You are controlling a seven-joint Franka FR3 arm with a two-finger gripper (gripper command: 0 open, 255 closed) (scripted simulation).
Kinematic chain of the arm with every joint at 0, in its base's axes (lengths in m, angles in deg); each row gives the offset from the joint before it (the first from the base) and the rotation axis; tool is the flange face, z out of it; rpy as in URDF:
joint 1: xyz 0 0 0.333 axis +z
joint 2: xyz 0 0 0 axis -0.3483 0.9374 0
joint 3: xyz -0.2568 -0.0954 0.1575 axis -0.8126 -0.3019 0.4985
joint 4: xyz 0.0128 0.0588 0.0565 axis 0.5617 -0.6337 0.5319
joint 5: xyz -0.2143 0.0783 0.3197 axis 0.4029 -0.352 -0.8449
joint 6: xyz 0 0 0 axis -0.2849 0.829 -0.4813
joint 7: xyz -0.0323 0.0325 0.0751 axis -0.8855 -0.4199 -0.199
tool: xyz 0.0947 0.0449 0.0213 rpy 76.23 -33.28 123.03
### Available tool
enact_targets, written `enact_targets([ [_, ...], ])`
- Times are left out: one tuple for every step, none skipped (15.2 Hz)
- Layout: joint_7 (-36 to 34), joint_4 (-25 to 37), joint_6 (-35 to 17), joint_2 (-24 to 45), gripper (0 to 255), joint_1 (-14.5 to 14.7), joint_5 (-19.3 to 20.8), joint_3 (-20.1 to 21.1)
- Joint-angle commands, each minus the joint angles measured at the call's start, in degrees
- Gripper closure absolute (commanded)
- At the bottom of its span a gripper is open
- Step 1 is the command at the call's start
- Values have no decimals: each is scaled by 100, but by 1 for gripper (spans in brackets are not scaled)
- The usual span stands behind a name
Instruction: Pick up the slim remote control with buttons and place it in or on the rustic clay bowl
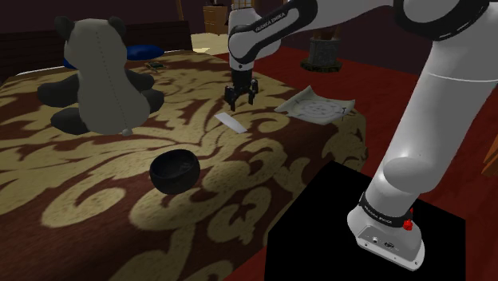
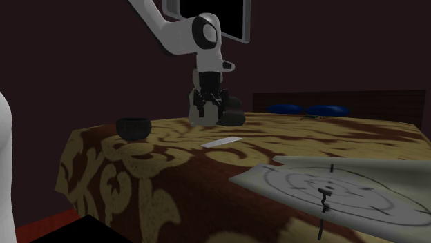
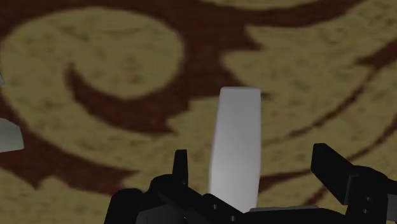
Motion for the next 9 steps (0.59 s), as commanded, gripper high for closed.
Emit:
enact_targets([
  [-58, 353, -86, 483, 0, -5, 3, -8],
  [-87, 528, -115, 709, 0, -5, 3, -12],
  [-114, 711, -136, 937, 0, -5, 3, -16],
  [-141, 903, -151, 1166, 0, -5, 1, -21],
  [-167, 1104, -159, 1396, 0, -4, -2, -27],
  [-191, 1313, -159, 1629, 0, -3, -5, -33],
  [-205, 1441, -156, 1766, 0, -2, -7, -37],
  [-206, 1408, -221, 1799, 0, -1, -6, -38],
  [-207, 1377, -286, 1832, 0, 0, -5, -39],
])
